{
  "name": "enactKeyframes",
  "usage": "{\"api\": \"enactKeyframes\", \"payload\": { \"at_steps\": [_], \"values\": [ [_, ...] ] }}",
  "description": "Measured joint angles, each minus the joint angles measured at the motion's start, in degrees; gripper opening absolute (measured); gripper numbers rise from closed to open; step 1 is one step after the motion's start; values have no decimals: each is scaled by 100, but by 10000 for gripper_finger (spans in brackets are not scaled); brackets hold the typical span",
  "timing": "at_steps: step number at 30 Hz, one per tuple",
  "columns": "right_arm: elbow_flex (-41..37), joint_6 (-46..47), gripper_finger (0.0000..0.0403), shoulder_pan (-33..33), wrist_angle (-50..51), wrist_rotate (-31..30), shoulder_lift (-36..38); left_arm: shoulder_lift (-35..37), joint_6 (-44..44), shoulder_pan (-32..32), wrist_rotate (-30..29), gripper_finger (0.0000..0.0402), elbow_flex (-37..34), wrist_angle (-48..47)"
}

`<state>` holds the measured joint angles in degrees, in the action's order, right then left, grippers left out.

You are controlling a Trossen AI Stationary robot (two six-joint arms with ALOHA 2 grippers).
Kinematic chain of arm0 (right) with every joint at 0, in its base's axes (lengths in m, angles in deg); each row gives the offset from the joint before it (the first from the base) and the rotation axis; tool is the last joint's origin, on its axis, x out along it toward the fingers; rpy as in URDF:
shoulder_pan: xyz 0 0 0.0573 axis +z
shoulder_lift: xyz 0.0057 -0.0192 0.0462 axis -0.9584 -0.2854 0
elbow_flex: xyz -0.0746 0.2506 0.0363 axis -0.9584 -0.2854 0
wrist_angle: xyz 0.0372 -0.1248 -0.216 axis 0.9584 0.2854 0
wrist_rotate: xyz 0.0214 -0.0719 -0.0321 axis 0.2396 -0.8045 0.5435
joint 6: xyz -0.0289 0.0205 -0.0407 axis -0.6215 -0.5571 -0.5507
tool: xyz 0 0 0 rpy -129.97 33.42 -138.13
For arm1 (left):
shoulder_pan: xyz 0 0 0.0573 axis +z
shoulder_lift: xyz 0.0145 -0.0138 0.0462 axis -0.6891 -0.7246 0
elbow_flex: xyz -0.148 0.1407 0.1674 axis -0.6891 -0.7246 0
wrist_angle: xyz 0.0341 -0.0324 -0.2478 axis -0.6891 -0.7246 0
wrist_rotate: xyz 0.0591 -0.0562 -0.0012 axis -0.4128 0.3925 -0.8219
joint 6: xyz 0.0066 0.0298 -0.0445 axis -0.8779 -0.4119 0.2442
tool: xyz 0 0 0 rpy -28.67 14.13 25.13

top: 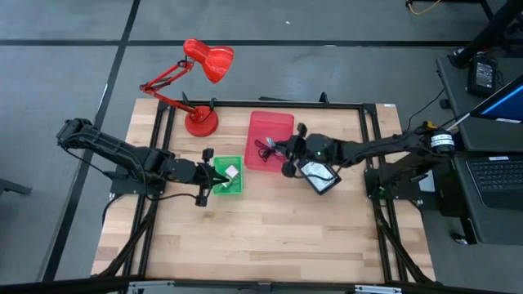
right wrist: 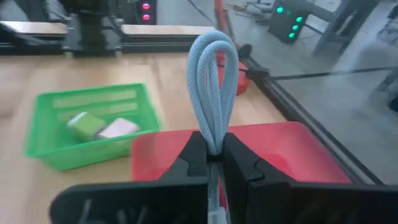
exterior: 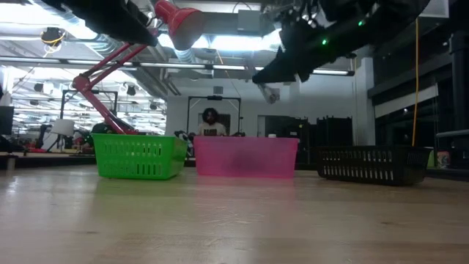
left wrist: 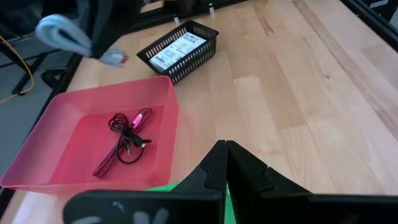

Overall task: Pick and place items into bin
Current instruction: Put the light blue charger cable into the pink bin

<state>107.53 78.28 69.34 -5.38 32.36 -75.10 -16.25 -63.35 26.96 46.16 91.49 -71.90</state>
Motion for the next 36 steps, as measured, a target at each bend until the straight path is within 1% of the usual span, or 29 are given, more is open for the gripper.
{"api": "enactKeyframes", "payload": {
  "at_steps": [2,5,8,12,14,18,22,29,33,36],
  "values": [
    [0,-64,7,-162,-77,37,-58,0,-9,0,0,4,0,0],
    [77,7,7,-373,88,292,-128,0,-9,0,0,4,0,-4],
    [409,347,7,-542,798,522,-304,0,-10,0,0,4,0,-8],
    [1128,348,7,-656,2083,576,-799,0,-11,0,0,4,0,-15],
    [1431,246,7,-712,2342,582,-1094,0,-11,0,1,4,0,-19],
    [1820,9,7,-815,2382,632,-1562,0,-11,0,-2,4,0,-17],
    [2003,-95,7,-956,2403,672,-1815,0,-11,0,-2,4,0,-17],
    [2032,-52,7,-1115,2758,670,-1880,0,28,0,1,4,0,-23],
    [1970,31,9,-1109,2746,677,-1878,0,28,0,-2,4,0,-28],
    [1886,26,29,-1109,2746,686,-1878,0,28,0,-2,4,0,-31]
  ]
}}
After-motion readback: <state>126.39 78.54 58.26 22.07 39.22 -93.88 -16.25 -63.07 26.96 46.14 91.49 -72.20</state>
